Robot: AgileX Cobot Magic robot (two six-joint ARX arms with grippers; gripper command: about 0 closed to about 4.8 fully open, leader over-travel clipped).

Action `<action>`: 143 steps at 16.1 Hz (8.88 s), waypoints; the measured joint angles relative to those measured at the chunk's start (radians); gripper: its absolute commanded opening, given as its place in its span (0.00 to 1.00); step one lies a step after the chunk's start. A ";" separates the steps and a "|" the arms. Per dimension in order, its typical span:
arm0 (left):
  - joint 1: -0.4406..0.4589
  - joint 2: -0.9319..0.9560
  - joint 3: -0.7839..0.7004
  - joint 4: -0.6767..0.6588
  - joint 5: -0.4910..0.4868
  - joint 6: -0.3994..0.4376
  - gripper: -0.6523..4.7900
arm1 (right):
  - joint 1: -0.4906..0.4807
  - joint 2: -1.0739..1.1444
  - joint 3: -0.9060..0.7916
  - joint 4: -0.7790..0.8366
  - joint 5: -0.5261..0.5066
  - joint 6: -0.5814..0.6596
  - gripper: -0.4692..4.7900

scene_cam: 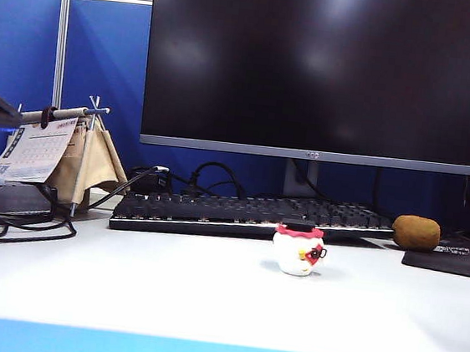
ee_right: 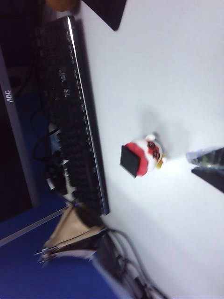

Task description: Place the kiwi on top of the doll with a flat head.

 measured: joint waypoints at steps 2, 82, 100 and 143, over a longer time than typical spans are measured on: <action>0.000 0.000 0.000 -0.030 -0.023 -0.001 0.11 | 0.000 0.000 0.000 0.014 0.016 -0.050 0.08; 0.000 -0.006 0.286 -0.246 0.409 -0.023 0.81 | -0.359 2.177 1.893 -0.787 0.108 -0.462 1.00; 0.000 -0.006 0.286 -0.229 0.408 -0.046 0.81 | -0.367 2.227 1.894 -1.006 0.251 -0.441 1.00; 0.000 -0.006 0.286 -0.276 0.457 0.047 0.81 | 0.108 1.863 1.856 -1.131 -0.075 -0.428 0.46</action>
